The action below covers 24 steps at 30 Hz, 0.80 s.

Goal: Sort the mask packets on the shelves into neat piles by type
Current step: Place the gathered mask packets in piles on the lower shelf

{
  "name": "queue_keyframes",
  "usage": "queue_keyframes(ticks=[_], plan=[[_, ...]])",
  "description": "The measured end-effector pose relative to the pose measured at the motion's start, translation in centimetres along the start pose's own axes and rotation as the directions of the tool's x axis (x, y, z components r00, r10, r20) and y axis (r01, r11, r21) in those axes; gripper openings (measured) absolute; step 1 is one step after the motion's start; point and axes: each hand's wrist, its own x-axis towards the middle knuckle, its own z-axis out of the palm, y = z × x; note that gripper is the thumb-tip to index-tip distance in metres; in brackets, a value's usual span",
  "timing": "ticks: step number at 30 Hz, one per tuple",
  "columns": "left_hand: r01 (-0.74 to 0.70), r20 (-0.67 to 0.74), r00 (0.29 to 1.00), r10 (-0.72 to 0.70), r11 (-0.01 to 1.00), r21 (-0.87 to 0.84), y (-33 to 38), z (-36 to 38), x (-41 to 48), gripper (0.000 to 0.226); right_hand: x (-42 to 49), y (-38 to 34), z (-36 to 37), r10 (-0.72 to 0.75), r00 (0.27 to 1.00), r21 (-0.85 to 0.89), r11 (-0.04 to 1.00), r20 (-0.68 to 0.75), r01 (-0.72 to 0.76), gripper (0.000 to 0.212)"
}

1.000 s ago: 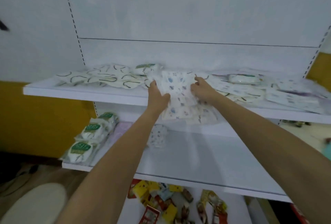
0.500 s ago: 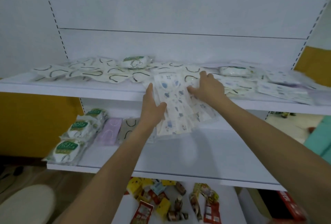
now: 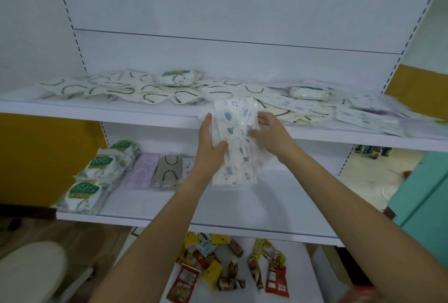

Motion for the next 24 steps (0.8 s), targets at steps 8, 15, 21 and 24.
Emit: queue_keyframes(ticks=[8,15,21,24], plan=[[0.008,-0.036,0.999,-0.007,0.999,0.039,-0.2,0.2,-0.8,0.071,-1.3,2.4,1.0,0.133,0.986,0.141,0.983,-0.101,-0.118,0.059],[0.037,-0.003,0.999,-0.038,0.998,-0.058,-0.3,0.2,-0.9,0.072,-2.4,2.8,1.1,0.163,0.986,0.353,0.922,0.014,-0.158,0.058],[0.202,0.100,0.979,-0.180,0.931,-0.303,-2.4,-2.3,-3.9,0.089,-5.0,4.2,3.3,0.135,0.971,0.449,0.868,0.199,-0.212,0.049],[0.292,0.103,0.956,-0.273,0.891,-0.348,-4.2,-4.1,-5.6,0.081,-6.8,5.2,6.1,0.135,0.957,0.407,0.883,0.258,-0.235,0.035]])
